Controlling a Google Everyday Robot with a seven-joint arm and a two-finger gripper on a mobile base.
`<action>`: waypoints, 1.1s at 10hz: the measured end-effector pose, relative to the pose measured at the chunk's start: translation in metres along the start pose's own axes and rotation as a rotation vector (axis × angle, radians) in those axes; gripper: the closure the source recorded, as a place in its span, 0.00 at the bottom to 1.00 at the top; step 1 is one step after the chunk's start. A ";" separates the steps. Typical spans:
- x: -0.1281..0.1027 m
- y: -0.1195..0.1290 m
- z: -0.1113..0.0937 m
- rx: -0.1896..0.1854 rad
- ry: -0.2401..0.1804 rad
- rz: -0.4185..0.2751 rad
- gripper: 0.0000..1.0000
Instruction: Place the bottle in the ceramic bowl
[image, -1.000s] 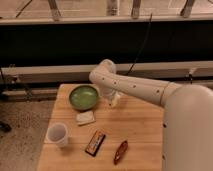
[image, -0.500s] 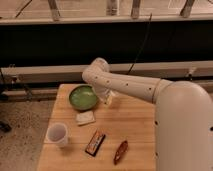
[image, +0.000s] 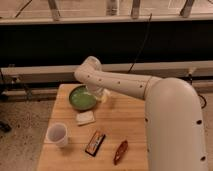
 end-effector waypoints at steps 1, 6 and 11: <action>-0.001 -0.007 -0.003 0.002 0.002 -0.007 1.00; -0.006 -0.034 -0.014 0.009 0.013 -0.038 1.00; -0.014 -0.059 -0.023 0.015 0.032 -0.070 1.00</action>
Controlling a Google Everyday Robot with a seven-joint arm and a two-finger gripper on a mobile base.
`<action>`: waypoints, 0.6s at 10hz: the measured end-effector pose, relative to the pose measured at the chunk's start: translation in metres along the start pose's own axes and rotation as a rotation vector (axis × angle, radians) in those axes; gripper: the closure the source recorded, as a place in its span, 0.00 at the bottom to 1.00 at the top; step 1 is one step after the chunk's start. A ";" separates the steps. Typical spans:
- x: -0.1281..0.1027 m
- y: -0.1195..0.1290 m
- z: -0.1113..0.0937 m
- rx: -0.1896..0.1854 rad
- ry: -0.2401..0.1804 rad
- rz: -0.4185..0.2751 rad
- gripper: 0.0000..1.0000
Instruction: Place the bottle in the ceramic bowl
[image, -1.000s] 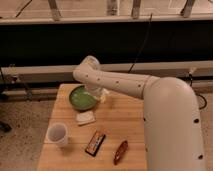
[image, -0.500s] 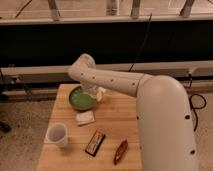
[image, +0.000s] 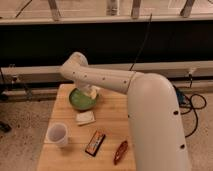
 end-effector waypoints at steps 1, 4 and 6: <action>-0.002 -0.004 -0.002 0.004 0.002 -0.008 0.98; -0.007 -0.011 -0.004 0.018 0.009 -0.039 0.93; -0.012 -0.015 -0.004 0.024 0.012 -0.060 0.79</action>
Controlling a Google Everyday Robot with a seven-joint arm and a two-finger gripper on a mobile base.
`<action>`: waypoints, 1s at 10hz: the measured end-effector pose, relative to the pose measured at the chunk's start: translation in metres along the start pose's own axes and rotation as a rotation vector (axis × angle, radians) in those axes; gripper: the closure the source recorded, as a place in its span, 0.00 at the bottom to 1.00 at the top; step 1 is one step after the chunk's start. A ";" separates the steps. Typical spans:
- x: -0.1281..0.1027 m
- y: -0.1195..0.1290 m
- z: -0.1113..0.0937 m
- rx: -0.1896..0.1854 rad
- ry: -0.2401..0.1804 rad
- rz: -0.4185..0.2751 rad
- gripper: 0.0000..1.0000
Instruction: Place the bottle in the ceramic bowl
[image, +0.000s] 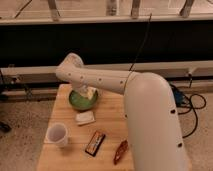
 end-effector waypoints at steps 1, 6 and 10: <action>-0.002 -0.002 0.001 0.002 0.000 -0.010 0.75; -0.007 -0.006 0.001 0.013 0.004 -0.042 0.46; -0.010 -0.010 0.000 0.024 0.001 -0.062 0.41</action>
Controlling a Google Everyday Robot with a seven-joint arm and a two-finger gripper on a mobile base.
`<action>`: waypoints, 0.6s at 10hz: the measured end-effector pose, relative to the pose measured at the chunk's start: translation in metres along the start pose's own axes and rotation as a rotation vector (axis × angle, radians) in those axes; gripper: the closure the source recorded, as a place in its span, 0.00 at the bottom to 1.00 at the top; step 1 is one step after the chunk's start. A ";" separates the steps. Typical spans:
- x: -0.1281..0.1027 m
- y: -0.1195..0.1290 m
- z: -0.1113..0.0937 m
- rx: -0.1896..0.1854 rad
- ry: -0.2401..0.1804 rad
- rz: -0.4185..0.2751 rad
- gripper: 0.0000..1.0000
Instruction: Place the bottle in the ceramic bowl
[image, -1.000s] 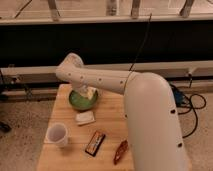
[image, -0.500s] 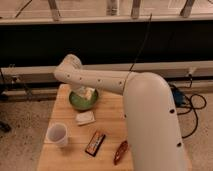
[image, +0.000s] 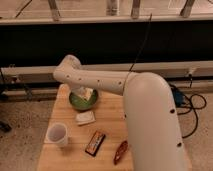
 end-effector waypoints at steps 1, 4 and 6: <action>0.000 -0.001 -0.001 0.003 0.002 -0.003 0.35; 0.001 0.000 -0.001 0.009 0.005 -0.009 0.20; -0.001 -0.001 -0.001 0.009 0.006 -0.023 0.20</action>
